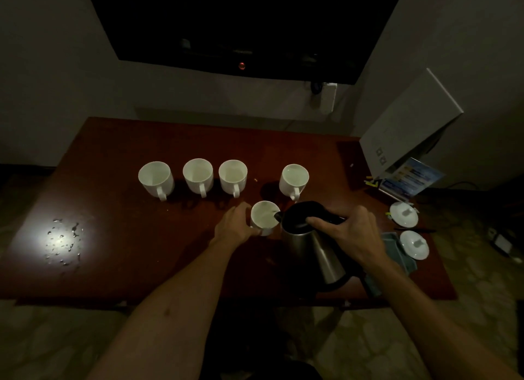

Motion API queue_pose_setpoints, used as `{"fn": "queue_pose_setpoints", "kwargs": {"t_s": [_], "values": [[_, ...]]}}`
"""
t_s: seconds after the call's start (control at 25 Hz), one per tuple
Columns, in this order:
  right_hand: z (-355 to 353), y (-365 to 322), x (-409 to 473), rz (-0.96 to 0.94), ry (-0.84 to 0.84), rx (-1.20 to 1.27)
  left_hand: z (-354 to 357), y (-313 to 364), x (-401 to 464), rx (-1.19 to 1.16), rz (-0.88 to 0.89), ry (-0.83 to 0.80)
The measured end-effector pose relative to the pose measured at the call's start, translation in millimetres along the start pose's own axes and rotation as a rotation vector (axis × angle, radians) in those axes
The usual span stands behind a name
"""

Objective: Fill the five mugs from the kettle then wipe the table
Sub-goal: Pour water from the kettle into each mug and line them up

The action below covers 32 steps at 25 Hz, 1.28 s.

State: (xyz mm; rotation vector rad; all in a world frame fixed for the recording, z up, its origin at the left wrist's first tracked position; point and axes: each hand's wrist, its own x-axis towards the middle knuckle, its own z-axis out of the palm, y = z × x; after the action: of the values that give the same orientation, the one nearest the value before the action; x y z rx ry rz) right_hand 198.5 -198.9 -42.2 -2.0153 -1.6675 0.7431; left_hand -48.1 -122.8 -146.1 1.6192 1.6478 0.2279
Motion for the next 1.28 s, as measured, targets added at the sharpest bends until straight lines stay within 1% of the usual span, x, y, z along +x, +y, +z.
{"fn": "queue_pose_setpoints", "kwargs": {"t_s": [0.32,0.56,0.72,1.28], "values": [[0,0,-2,0.0,0.026,-0.013,-1,2,-6,-0.02,0.001,0.005],[0,-4,-4,0.006,0.006,-0.004,-2,5,-9,-0.028,-0.003,-0.011],[0,-4,-5,0.003,0.039,-0.014,-1,4,-10,-0.017,0.002,-0.004],[-3,-6,-5,0.028,0.008,-0.009,-4,2,-13,-0.003,-0.017,-0.002]]}}
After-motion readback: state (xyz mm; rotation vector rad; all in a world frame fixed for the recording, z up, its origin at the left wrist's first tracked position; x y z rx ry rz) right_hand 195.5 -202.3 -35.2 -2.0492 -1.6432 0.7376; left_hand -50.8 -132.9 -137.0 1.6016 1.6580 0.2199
